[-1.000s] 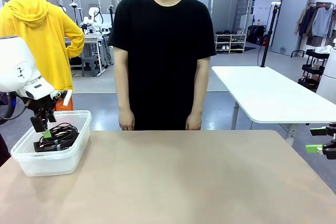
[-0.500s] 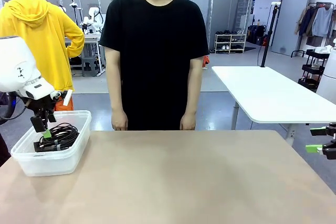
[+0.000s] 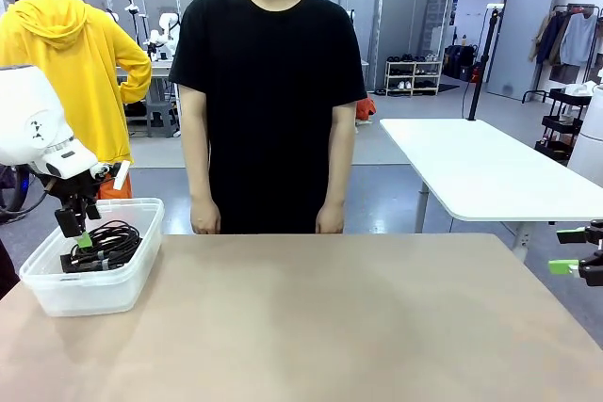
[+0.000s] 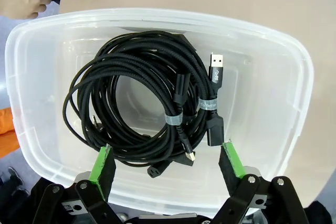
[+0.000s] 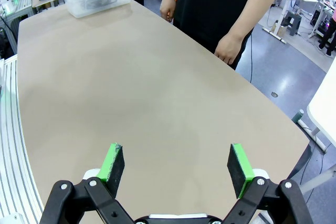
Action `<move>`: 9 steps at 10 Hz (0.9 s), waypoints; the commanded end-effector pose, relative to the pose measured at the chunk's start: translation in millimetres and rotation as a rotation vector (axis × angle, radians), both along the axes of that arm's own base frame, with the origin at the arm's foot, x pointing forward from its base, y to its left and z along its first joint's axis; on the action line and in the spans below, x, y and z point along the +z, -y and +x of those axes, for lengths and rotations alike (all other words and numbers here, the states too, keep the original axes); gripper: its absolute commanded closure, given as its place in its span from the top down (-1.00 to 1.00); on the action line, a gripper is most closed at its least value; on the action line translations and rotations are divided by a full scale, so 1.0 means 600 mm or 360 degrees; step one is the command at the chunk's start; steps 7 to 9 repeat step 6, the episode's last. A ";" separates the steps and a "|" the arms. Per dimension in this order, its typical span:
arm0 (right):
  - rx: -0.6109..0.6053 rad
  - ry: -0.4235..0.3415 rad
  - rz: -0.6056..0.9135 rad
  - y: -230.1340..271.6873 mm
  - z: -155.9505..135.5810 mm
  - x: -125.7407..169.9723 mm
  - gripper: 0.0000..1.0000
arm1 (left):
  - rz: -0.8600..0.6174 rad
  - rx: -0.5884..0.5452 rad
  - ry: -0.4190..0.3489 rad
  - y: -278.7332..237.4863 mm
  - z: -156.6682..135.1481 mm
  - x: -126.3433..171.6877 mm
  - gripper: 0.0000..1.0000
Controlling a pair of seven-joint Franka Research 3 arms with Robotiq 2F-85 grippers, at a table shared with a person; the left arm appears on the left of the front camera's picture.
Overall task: Organize and store the cables.
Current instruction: Place the USB Extension Cable into the Organizing box.
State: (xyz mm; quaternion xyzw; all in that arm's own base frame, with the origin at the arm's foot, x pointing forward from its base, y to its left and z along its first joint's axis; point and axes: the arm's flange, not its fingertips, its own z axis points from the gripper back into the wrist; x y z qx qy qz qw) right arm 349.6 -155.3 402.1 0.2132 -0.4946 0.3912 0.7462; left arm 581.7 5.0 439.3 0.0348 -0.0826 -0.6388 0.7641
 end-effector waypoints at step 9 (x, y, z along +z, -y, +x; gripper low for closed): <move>0.0000 0.0005 0.0009 0.000 0.000 0.001 1.00 | 0.0004 -0.0013 0.0014 -0.002 0.002 0.000 1.00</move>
